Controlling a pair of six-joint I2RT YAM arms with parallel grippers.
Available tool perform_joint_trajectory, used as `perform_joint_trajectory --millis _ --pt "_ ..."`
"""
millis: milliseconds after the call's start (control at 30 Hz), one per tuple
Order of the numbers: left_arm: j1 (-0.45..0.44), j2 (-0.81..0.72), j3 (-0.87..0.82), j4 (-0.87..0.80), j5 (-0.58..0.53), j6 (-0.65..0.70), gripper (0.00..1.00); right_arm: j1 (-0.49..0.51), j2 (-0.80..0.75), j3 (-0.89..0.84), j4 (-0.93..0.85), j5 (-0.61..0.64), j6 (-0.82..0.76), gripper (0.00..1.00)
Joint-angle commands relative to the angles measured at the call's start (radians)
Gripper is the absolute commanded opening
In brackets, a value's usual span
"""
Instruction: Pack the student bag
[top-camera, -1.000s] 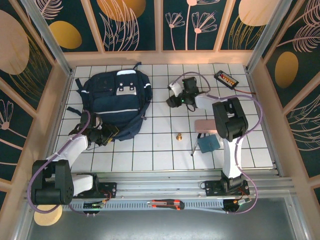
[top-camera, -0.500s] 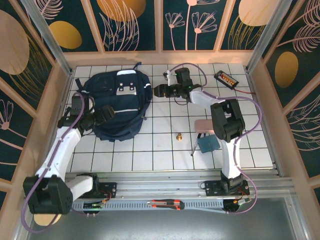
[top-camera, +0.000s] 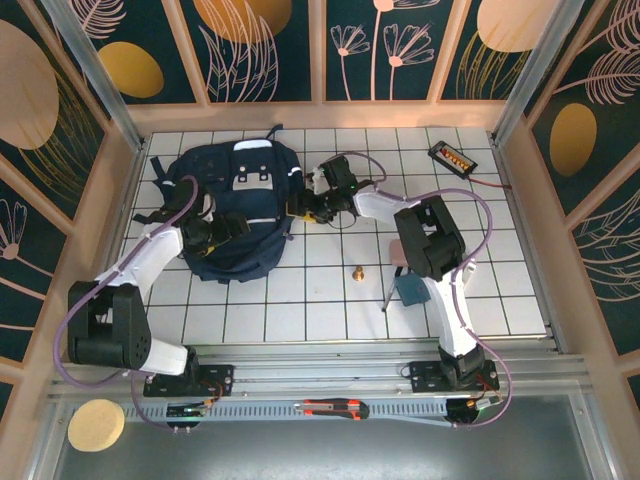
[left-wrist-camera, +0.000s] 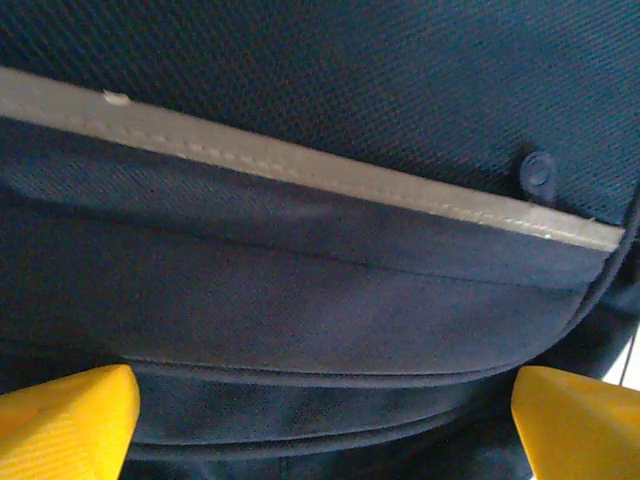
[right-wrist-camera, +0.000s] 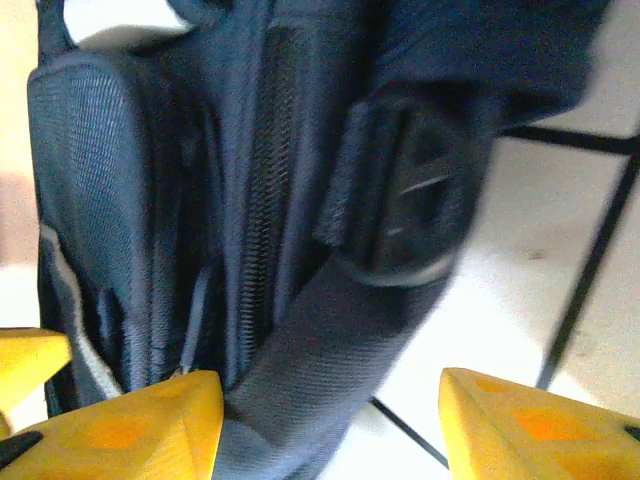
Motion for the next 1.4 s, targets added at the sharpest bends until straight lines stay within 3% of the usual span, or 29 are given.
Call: perform_joint_trajectory --millis 0,167,333,400,433,567,700,800,900,1033,1133,1233,1367 --pt "-0.001 0.046 -0.021 0.068 0.061 -0.088 0.93 0.014 0.027 0.013 -0.012 0.008 0.015 0.58" --pt "-0.002 0.088 -0.047 0.131 0.087 -0.158 0.89 0.028 0.041 0.015 -0.012 0.024 0.008 0.5" --pt "0.0 0.108 -0.082 0.252 0.1 -0.253 0.8 0.029 0.038 -0.022 0.032 0.062 0.03 0.28" --pt "-0.001 0.117 -0.093 0.291 0.12 -0.286 0.76 0.028 0.034 -0.034 0.045 0.062 0.032 0.06" --pt "-0.001 0.114 -0.097 0.301 0.118 -0.293 0.74 0.028 0.029 -0.043 0.052 0.067 0.032 0.0" --pt "0.011 0.075 -0.101 0.275 0.068 -0.273 0.64 0.016 -0.032 -0.13 0.096 0.084 0.027 0.0" --pt "0.036 0.037 -0.137 0.29 0.08 -0.274 0.64 0.003 -0.164 -0.374 0.478 -0.063 0.069 0.0" --pt "0.037 -0.009 -0.173 0.324 0.117 -0.316 0.75 0.0 -0.216 -0.489 0.832 -0.214 0.195 0.0" --pt "0.037 -0.071 -0.187 0.358 0.15 -0.354 0.83 0.001 -0.211 -0.463 0.982 -0.274 0.335 0.0" --pt "0.022 -0.112 -0.123 0.313 0.161 -0.293 0.92 0.0 -0.213 -0.343 0.852 -0.245 0.348 0.0" --pt "-0.042 -0.105 -0.016 0.227 0.135 -0.144 0.95 0.006 -0.222 -0.259 0.702 -0.232 0.327 0.0" --pt "-0.117 -0.092 0.068 0.124 0.05 0.042 0.93 0.014 -0.237 -0.183 0.535 -0.204 0.308 0.0" --pt "-0.128 -0.15 0.043 0.109 0.017 0.202 0.86 0.016 -0.252 -0.076 0.325 -0.157 0.264 0.0"
